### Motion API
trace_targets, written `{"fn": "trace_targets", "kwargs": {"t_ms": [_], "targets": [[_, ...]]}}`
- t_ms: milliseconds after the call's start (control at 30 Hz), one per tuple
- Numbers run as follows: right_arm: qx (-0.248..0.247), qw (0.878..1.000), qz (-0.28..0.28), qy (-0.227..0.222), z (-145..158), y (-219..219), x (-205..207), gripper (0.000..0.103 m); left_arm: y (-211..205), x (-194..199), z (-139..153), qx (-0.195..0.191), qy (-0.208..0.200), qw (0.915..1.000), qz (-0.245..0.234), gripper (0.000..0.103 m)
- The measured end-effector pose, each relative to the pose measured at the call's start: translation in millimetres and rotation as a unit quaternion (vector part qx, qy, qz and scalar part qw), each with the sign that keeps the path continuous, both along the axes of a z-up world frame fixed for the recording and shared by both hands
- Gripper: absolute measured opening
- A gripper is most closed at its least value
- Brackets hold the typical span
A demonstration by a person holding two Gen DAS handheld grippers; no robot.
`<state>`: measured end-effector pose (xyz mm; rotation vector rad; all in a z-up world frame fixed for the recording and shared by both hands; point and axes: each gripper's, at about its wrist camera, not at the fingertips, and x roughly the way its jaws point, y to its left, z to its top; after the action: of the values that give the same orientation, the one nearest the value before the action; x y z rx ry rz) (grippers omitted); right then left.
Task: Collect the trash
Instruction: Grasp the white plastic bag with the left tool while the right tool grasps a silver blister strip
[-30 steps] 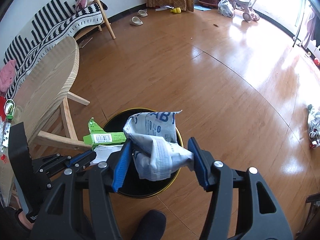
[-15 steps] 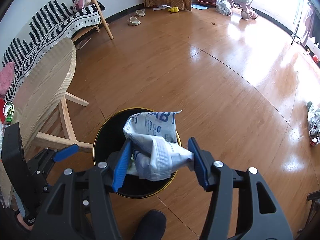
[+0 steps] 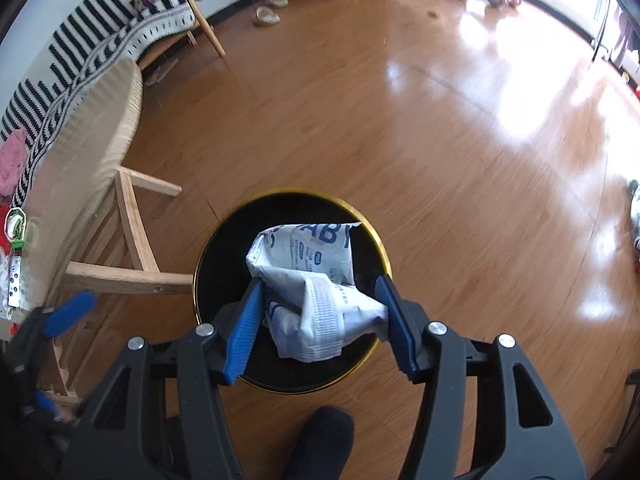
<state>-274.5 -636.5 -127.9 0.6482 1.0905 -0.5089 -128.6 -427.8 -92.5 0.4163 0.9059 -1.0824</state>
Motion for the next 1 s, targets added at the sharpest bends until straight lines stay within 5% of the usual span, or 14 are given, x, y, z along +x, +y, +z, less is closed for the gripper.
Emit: {"fn": "trace_targets", "kwargs": {"t_ms": [200, 367, 633, 800, 1000], "targets": [[0.000, 0.999, 0.019, 0.034, -18.0, 13.9, 26.9, 0.057, 39.2, 18.1, 33.3, -0.031, -0.007, 0.9992, 0.024, 0.089], [-0.001, 1.000, 0.008, 0.026, -11.1, 19.3, 37.5, 0.078, 69.7, 41.3, 51.6, -0.044, -0.005, 0.9974, 0.057, 0.091], [-0.038, 0.998, 0.004, -0.056, 64.8, 57.1, 71.3, 0.081, 136.8, 82.2, 74.7, -0.056, -0.021, 0.9890, 0.135, 0.093], [-0.039, 0.988, 0.084, -0.121, 110.1, 135.1, 131.1, 0.083, 198.9, 119.6, 89.1, -0.062, -0.036, 0.9756, 0.208, 0.093], [-0.028, 0.968, 0.202, -0.148, 129.5, 257.3, 215.2, 0.083, 312.3, 177.7, 96.4, -0.061, -0.061, 0.9404, 0.329, 0.093]]}}
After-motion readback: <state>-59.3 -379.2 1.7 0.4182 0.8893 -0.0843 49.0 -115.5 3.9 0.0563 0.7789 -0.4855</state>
